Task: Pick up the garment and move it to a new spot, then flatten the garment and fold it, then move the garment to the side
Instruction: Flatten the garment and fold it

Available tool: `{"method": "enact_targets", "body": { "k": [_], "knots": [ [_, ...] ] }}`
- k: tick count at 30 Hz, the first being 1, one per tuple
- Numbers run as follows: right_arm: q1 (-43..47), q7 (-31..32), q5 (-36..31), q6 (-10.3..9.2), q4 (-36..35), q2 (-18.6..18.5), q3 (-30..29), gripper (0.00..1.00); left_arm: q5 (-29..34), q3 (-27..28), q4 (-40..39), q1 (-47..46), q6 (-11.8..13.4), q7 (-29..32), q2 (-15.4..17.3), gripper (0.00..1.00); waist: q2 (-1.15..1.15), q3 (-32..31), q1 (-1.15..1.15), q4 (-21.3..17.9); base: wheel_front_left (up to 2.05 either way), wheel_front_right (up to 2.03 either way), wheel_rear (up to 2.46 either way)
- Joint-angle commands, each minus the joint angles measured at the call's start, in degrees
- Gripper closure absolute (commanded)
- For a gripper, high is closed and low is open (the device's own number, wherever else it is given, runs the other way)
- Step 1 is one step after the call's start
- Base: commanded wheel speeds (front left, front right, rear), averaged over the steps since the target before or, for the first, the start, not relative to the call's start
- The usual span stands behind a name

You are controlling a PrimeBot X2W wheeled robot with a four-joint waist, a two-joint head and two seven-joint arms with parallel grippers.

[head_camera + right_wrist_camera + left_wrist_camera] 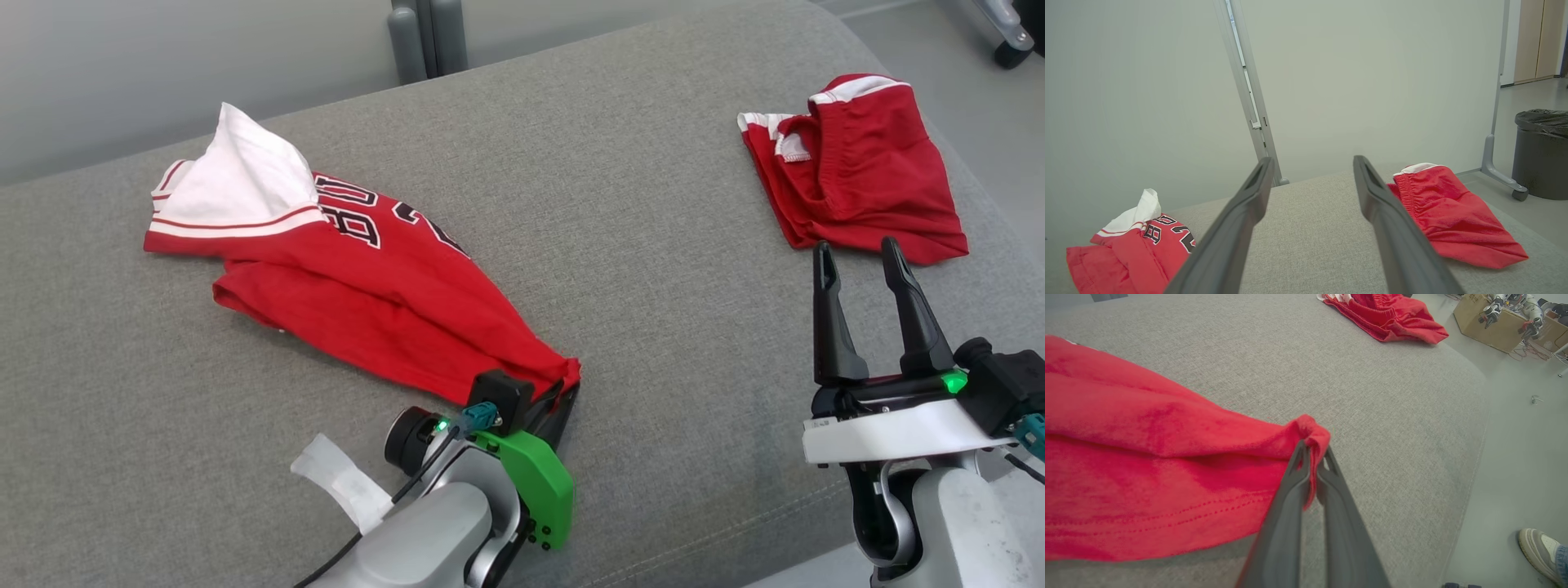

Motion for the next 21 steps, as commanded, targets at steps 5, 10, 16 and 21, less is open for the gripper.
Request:
{"method": "enact_targets", "body": {
  "k": [5,10,16,21],
  "knots": [
    [-0.50,-0.16,0.25,0.00,0.41,-0.03,-0.05,0.00,-1.25,-1.56,2.22,0.80,-0.54,-0.01,0.20,1.00,0.00,-0.28,0.00,1.02,0.00,0.00,0.00],
    [-0.20,-0.16,0.32,0.00,0.71,-0.03,-0.09,0.00,-1.07,-2.03,1.81,0.80,0.00,-0.01,0.20,0.00,0.00,-1.05,0.00,2.03,0.00,0.00,0.00],
    [0.74,-0.16,-0.08,0.00,0.82,-0.04,-0.38,0.00,0.00,-1.95,-1.20,1.69,-0.61,-0.01,0.20,0.00,0.00,-2.40,0.00,3.31,0.00,0.00,0.00],
    [1.22,-0.16,-0.11,0.00,0.62,-0.04,-0.42,0.00,0.93,1.53,-3.33,2.38,0.37,-0.01,0.23,0.00,0.00,-2.99,0.00,4.02,0.00,0.00,0.00]
  ]
}}
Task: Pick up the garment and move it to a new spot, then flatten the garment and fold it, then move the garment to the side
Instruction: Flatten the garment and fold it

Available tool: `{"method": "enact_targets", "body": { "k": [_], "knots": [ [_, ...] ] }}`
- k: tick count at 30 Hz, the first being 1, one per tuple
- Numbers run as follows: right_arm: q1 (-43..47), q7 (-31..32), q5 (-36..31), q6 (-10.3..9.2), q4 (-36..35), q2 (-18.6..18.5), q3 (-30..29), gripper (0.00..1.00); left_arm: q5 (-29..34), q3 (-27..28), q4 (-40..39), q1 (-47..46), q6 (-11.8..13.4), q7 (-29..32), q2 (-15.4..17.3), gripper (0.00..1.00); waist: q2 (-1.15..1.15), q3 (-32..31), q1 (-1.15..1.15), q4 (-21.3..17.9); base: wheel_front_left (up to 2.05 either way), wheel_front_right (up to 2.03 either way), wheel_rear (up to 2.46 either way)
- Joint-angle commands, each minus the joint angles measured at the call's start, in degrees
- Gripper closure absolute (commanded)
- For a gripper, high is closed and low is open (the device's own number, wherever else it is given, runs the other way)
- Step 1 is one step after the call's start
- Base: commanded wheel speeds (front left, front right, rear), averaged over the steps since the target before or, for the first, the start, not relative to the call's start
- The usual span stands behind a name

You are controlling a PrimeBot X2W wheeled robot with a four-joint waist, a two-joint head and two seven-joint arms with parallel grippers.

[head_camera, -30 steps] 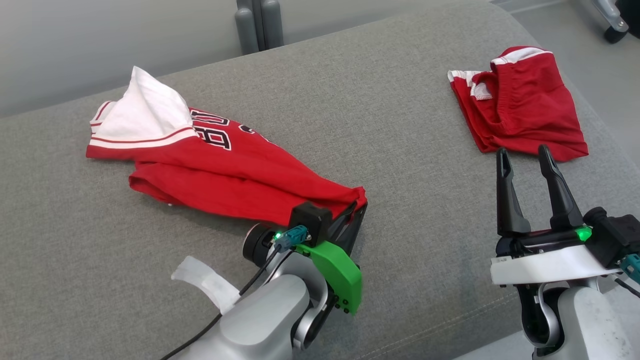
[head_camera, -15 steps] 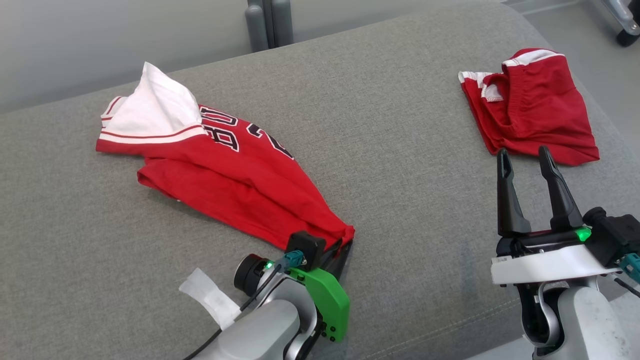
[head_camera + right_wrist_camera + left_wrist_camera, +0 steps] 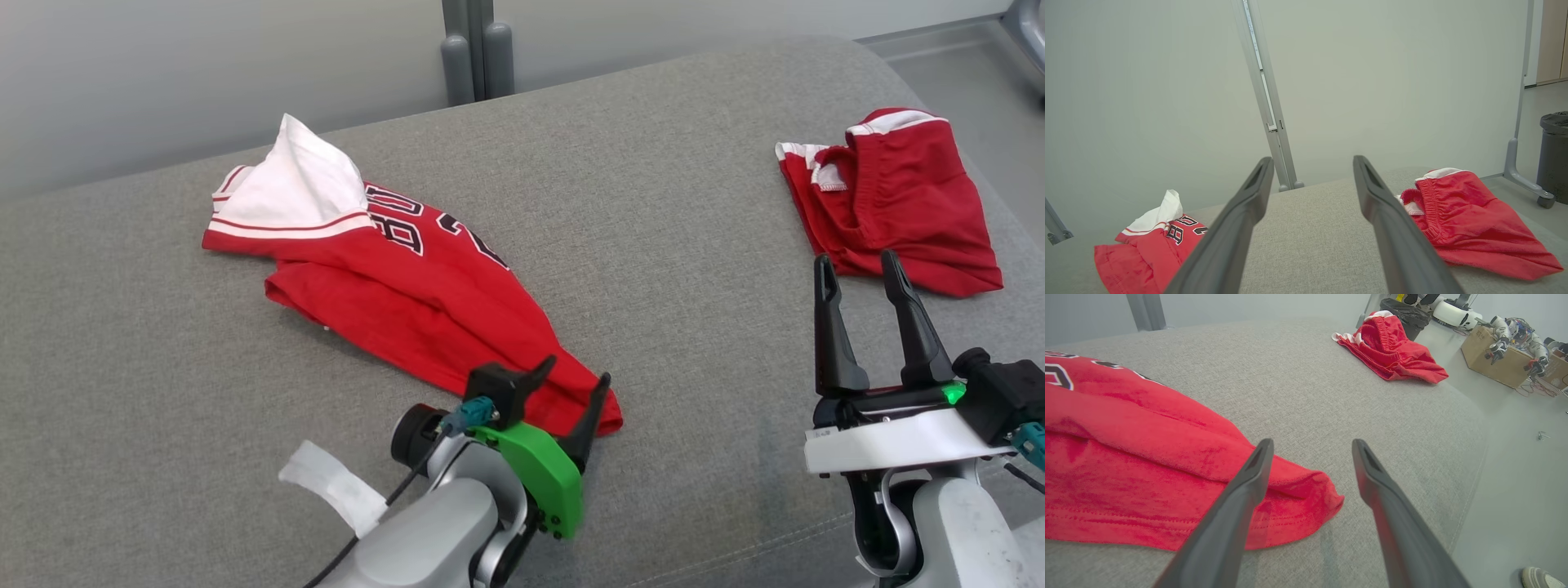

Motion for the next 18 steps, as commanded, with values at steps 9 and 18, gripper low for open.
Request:
{"method": "enact_targets", "body": {
  "k": [9,18],
  "knots": [
    [0.79,-0.16,-0.17,0.00,-0.55,-0.09,0.34,0.00,4.73,19.24,5.12,1.63,4.33,-0.01,0.25,0.00,0.00,-0.01,0.00,0.27,0.00,0.00,0.00],
    [0.61,-0.16,-0.25,0.00,-0.57,-0.09,0.39,0.00,8.29,34.73,12.09,3.03,8.10,-0.01,0.44,0.00,0.00,1.00,0.00,-0.80,0.00,0.00,0.00]
  ]
}}
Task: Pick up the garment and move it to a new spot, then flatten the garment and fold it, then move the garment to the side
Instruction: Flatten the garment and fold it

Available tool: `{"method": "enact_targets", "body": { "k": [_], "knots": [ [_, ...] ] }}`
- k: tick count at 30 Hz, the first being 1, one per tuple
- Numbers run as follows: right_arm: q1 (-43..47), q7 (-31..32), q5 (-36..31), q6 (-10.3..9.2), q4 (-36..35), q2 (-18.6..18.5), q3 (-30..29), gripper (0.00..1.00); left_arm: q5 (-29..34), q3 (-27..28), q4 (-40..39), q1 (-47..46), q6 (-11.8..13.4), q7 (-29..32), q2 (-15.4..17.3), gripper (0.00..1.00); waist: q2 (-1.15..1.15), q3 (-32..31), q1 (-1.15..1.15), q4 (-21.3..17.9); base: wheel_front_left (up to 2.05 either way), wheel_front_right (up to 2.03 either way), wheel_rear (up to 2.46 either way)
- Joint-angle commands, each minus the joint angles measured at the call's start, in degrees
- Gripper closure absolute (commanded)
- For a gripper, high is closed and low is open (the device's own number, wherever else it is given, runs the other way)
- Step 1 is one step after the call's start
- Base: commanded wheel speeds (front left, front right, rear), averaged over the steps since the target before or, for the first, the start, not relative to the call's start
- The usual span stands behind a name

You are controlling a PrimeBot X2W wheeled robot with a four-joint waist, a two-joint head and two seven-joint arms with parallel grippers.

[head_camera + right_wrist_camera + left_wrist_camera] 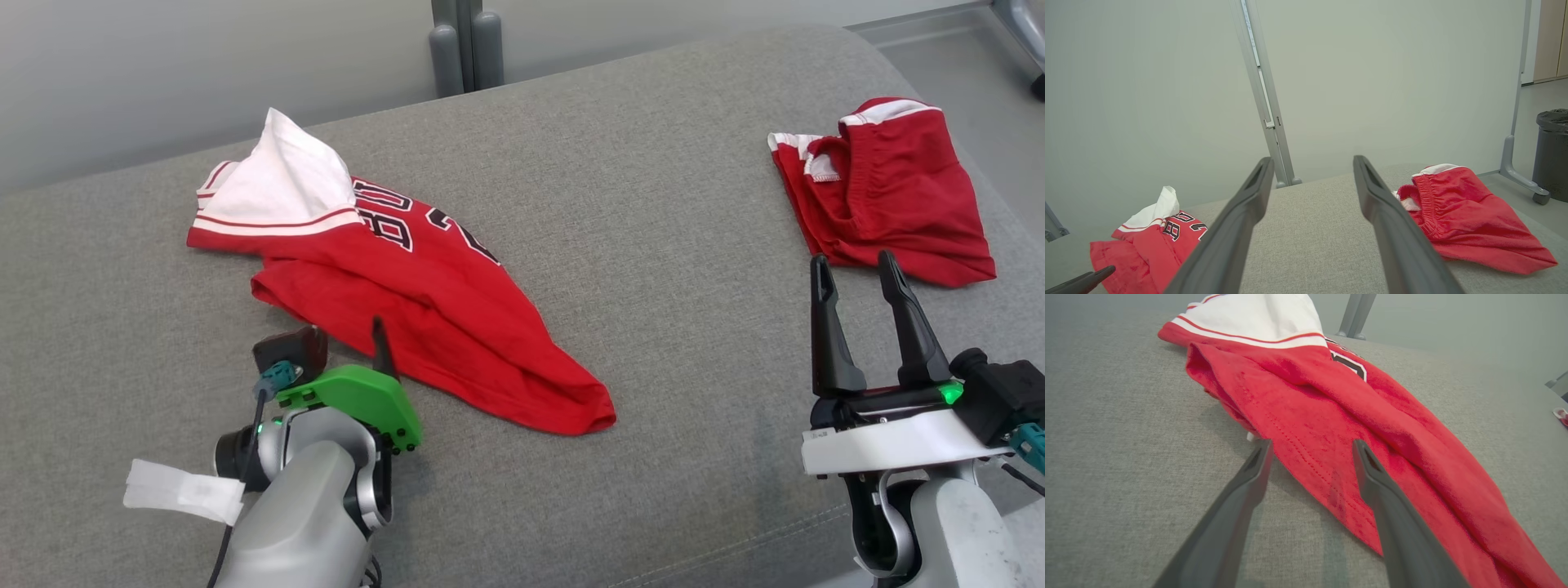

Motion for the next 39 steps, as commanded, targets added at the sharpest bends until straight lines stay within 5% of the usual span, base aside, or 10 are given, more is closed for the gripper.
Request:
{"method": "enact_targets", "body": {
  "k": [1,18,19,20,21,22,30,39],
  "knots": [
    [0.28,-0.16,-0.13,0.00,-0.10,-0.10,-0.05,0.00,0.89,0.96,0.56,0.73,0.38,0.00,0.26,0.00,0.00,0.17,0.00,-0.18,0.00,0.00,0.00],
    [-1.96,-0.16,-0.12,0.00,-0.08,-0.10,0.54,0.00,-3.89,7.82,7.64,-4.04,-5.94,0.00,0.06,0.00,0.00,3.70,0.00,-3.64,0.00,0.00,0.00],
    [-2.05,-0.16,-0.15,0.00,-0.08,-0.10,0.42,0.00,-3.66,8.18,7.48,-4.72,-6.35,0.00,0.06,0.08,0.00,3.90,0.00,-3.76,0.00,0.00,0.00],
    [-2.08,-0.16,-0.16,0.00,-0.11,-0.10,0.32,0.00,-3.31,8.69,7.15,-5.24,-6.69,0.00,0.08,0.56,0.00,4.05,0.00,-3.84,0.00,0.00,0.00],
    [-2.08,-0.16,-0.10,0.00,-0.15,-0.10,0.19,0.00,-2.84,9.17,6.79,-5.47,-6.98,0.00,0.09,0.85,0.00,4.18,0.00,-3.91,0.00,0.00,0.00],
    [-2.07,-0.16,-0.07,0.00,-0.18,-0.10,0.02,0.00,-2.32,9.76,6.27,-5.63,-7.38,0.00,0.08,1.00,0.00,4.26,0.00,-3.92,0.00,0.00,0.00],
    [-1.65,-0.16,0.35,0.00,-0.38,-0.10,-1.29,0.00,3.49,13.19,3.46,-4.69,-8.45,0.00,0.55,1.00,0.00,3.73,0.00,-2.56,0.00,0.00,0.00],
    [-0.43,-0.16,1.06,0.00,-0.58,-0.11,-2.03,0.00,8.94,15.12,5.02,-4.37,-8.50,0.00,6.41,1.00,0.00,2.46,0.00,0.44,0.00,0.00,0.00]
  ]
}}
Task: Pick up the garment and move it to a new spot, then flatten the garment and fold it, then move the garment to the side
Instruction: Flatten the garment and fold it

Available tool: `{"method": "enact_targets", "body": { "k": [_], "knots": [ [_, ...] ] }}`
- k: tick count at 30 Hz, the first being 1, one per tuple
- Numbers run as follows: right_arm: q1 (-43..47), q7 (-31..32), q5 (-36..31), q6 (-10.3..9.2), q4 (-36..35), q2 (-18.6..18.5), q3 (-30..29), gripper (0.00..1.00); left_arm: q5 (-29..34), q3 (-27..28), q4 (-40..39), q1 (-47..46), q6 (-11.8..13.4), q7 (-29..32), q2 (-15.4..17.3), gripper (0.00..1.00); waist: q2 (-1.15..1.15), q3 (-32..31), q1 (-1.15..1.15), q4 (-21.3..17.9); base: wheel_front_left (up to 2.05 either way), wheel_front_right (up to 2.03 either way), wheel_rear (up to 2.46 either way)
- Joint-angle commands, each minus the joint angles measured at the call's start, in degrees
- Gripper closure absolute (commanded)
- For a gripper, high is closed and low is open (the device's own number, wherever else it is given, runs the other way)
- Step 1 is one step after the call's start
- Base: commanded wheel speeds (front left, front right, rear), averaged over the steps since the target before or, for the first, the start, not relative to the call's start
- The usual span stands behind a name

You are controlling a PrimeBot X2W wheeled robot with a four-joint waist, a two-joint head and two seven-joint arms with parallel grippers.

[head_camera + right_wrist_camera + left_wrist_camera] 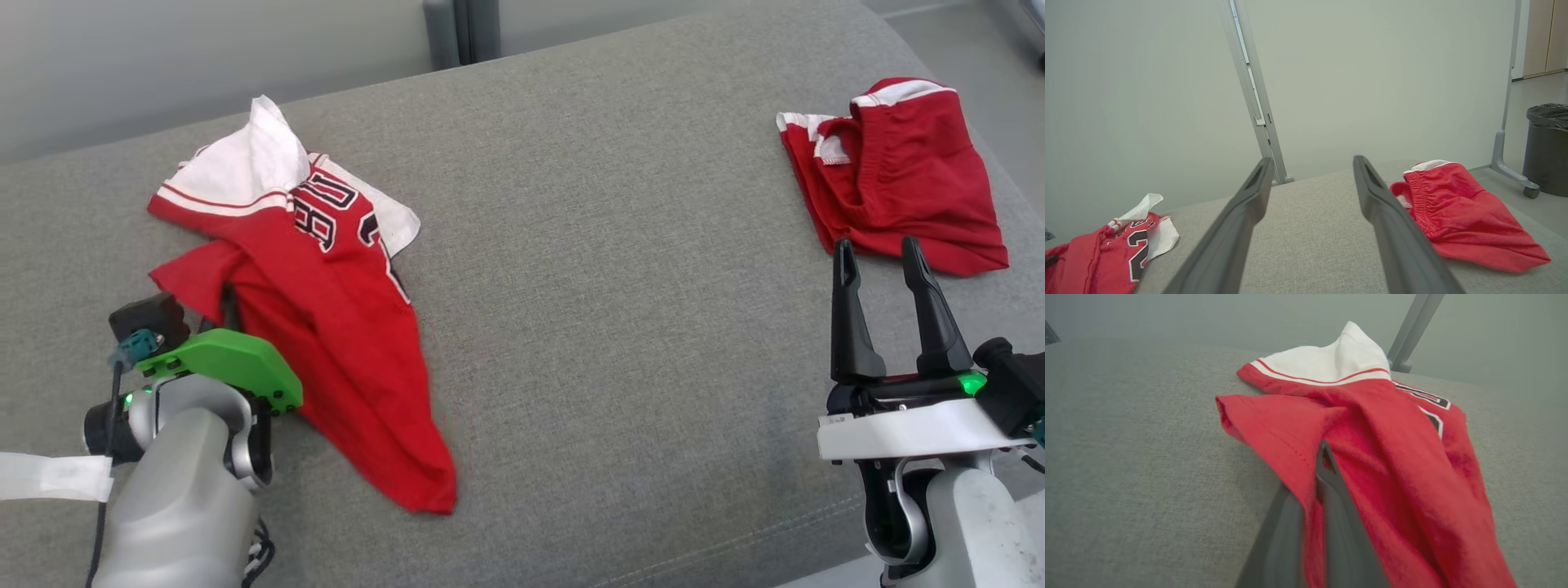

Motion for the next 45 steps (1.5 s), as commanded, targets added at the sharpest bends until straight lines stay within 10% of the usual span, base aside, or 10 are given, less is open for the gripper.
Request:
{"method": "enact_targets", "body": {
  "k": [1,7,9,11,29,45],
  "knots": [
    [0.79,-0.16,0.48,0.00,-0.20,-0.11,-0.14,0.00,0.33,0.01,1.07,-0.33,0.07,0.35,1.26,1.00,0.00,-0.55,0.00,0.88,0.00,0.00,0.00],
    [0.81,-0.16,0.60,0.00,0.09,-0.12,0.24,0.00,0.85,-0.09,4.67,-1.10,0.93,0.33,3.04,1.00,0.00,-1.05,0.00,1.53,0.00,0.00,0.00],
    [0.79,-0.16,0.53,0.00,0.13,-0.12,0.19,0.00,0.71,0.30,5.29,-0.97,1.37,0.19,2.92,0.62,0.00,-1.20,0.00,1.62,0.00,0.00,0.00],
    [0.96,-0.16,0.29,0.00,0.12,-0.12,0.00,0.00,0.74,0.52,5.62,-0.55,1.55,0.04,2.96,0.00,0.00,-1.37,0.00,1.69,0.00,0.00,0.00],
    [0.73,-0.16,-1.11,0.00,-2.38,-0.11,-0.87,0.00,9.79,1.73,-8.98,3.31,6.39,0.00,2.15,0.00,0.00,-1.44,0.00,1.52,0.00,0.00,0.00],
    [-2.67,-0.16,-2.11,0.00,-3.68,-0.10,1.76,0.00,14.77,-2.23,9.02,-9.74,5.97,2.30,3.63,0.00,0.00,4.22,0.00,-4.89,0.00,0.00,0.00]
  ]
}}
